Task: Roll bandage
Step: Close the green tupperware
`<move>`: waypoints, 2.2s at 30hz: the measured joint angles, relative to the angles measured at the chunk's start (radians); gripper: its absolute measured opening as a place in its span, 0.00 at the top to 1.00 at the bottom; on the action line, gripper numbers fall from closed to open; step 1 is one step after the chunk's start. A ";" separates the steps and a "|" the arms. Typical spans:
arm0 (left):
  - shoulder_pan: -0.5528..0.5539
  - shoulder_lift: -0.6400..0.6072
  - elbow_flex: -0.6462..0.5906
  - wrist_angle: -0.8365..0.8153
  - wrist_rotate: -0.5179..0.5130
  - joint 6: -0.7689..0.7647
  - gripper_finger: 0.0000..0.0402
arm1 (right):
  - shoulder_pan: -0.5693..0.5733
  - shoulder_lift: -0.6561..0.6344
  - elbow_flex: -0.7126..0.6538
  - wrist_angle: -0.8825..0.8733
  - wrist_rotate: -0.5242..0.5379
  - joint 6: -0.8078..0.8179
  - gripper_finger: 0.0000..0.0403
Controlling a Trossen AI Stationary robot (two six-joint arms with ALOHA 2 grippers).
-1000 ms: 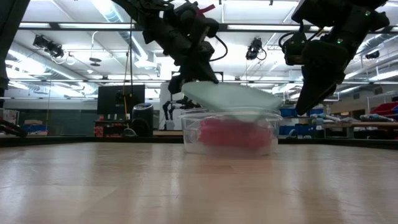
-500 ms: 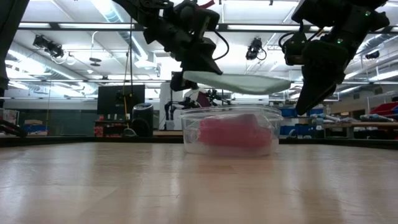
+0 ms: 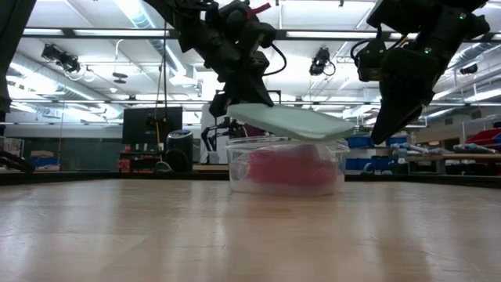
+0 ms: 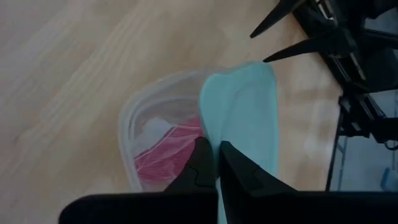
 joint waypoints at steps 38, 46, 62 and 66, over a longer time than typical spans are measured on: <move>0.118 -0.001 -0.165 0.048 0.023 0.034 0.99 | -0.049 0.270 0.282 0.214 -0.040 -0.357 0.63; 0.117 -0.001 -0.176 0.054 0.007 0.040 0.99 | -0.078 0.469 0.390 0.228 -0.107 -0.425 0.63; 0.087 0.000 -0.176 0.035 -0.010 0.275 0.74 | -0.088 0.549 0.414 0.188 -0.150 -0.396 0.63; 0.093 0.000 -0.159 0.004 0.009 0.298 0.61 | -0.089 0.550 0.413 0.185 -0.151 -0.392 0.63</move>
